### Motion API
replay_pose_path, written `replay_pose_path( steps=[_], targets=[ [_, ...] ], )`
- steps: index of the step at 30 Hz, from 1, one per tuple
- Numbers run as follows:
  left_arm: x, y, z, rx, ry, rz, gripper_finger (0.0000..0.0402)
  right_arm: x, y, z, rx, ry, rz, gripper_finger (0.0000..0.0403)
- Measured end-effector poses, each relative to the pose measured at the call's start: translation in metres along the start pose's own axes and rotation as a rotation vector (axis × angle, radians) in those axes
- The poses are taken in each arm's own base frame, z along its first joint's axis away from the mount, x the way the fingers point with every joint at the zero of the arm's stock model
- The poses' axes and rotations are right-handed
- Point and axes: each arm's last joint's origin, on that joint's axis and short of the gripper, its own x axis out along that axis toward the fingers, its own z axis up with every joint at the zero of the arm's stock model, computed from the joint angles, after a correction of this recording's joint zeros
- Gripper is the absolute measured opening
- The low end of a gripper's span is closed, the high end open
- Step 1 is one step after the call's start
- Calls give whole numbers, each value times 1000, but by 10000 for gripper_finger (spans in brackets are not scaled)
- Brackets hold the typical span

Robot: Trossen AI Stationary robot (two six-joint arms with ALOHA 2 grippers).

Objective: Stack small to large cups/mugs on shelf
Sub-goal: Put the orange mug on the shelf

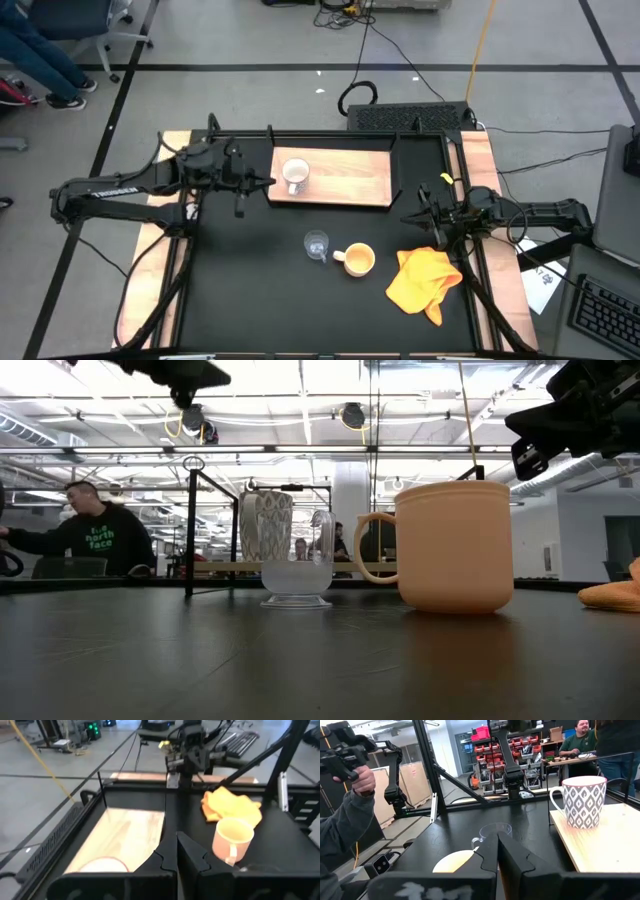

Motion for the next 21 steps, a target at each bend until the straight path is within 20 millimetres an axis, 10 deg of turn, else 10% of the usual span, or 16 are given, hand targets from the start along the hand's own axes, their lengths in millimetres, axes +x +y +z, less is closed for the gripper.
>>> replay_pose_path(
  steps=[21],
  targets=[
    [-26, -20, -87, 13, -163, -45, 0, 0, 0, -2, 4, 17, -3, 0]
  ],
)
